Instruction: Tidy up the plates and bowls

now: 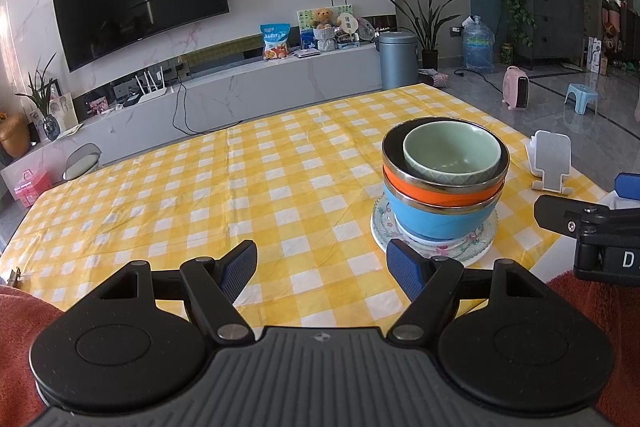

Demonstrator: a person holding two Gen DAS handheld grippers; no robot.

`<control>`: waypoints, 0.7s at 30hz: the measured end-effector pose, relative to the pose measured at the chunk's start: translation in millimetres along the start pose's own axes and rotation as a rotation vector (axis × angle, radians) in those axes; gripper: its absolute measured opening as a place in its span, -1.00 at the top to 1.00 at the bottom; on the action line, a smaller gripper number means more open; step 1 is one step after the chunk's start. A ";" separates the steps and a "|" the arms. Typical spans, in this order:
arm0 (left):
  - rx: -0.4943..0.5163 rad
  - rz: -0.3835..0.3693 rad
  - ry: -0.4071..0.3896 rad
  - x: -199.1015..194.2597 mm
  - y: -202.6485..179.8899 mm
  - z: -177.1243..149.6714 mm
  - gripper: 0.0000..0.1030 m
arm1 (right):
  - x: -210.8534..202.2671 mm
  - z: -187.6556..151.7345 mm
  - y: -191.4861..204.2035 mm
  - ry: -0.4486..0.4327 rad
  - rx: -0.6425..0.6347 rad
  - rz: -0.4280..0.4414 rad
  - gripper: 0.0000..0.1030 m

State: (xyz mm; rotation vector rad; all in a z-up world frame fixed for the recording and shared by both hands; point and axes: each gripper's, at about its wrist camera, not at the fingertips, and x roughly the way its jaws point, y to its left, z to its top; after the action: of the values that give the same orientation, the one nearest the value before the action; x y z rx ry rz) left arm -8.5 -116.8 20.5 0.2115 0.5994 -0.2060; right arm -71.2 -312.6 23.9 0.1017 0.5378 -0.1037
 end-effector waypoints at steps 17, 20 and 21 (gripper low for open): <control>0.000 -0.002 0.002 0.3 0.3 -1.0 -0.68 | 0.0 0.1 0.2 0.000 -0.001 0.000 -0.89; -0.003 -0.003 0.004 0.5 -0.2 -1.8 -0.69 | 0.0 0.1 0.1 0.000 -0.001 0.000 -0.89; -0.004 -0.003 0.005 0.5 -0.5 -2.1 -0.69 | 0.0 0.1 0.1 0.000 -0.001 0.000 -0.89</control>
State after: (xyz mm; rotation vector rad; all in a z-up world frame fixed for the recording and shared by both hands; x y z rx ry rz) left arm -9.3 -116.8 18.5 0.2076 0.6048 -0.2071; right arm -71.1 -312.5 24.0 0.1010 0.5378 -0.1036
